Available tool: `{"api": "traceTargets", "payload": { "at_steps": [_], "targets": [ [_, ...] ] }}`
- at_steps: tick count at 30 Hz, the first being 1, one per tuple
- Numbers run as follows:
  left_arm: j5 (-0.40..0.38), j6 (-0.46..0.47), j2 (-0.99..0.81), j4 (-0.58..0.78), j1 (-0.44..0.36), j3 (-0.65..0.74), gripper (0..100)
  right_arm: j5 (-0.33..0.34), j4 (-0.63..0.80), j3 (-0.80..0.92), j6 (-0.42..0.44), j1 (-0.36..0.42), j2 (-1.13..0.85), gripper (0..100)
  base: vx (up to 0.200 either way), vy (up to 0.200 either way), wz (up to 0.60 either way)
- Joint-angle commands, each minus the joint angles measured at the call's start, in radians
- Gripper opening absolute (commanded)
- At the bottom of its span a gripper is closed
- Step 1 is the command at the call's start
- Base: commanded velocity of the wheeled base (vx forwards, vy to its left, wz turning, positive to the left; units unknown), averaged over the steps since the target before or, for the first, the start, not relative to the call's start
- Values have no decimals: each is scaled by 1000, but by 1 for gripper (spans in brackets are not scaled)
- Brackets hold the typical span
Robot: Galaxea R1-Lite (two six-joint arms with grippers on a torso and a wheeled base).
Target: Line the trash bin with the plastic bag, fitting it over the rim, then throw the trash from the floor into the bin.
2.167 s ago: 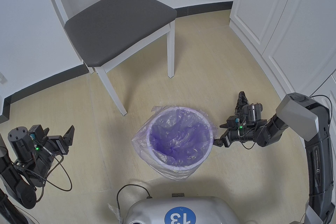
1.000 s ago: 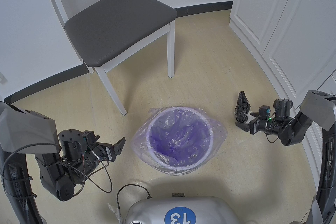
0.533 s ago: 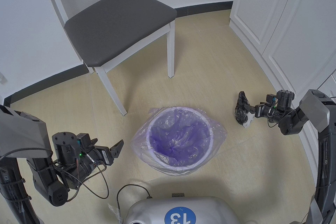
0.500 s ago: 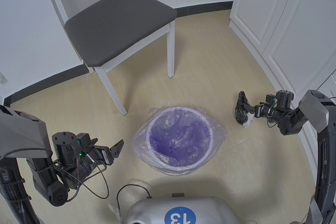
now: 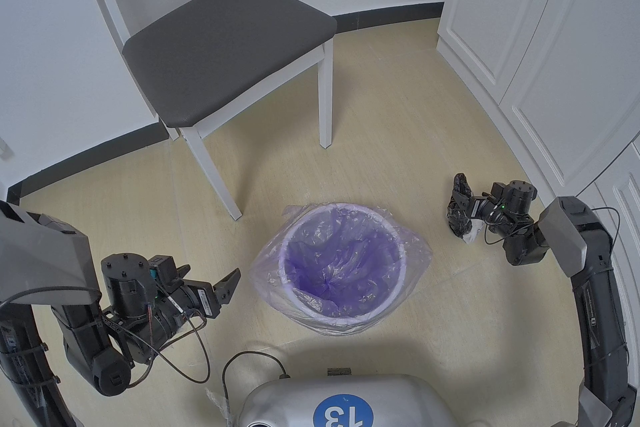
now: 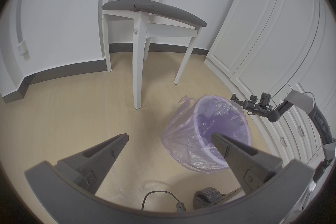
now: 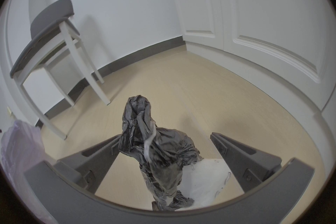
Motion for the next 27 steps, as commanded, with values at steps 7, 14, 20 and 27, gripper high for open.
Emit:
{"api": "traceTargets", "payload": {
  "at_steps": [7,14,20,27],
  "targets": [
    [56,-1,-3,-18,-73,4,100,-39,44,-95,172,12,124,100,0,0,0],
    [56,-1,-8,-18,-73,2,100,-45,47,-97,176,12,124,100,0,0,0],
    [58,1,-46,-18,-74,9,100,-45,50,-97,176,12,124,100,0,0,0],
    [58,2,-92,-18,-91,24,100,-52,79,-100,173,12,124,0,0,0,0]
  ]
}}
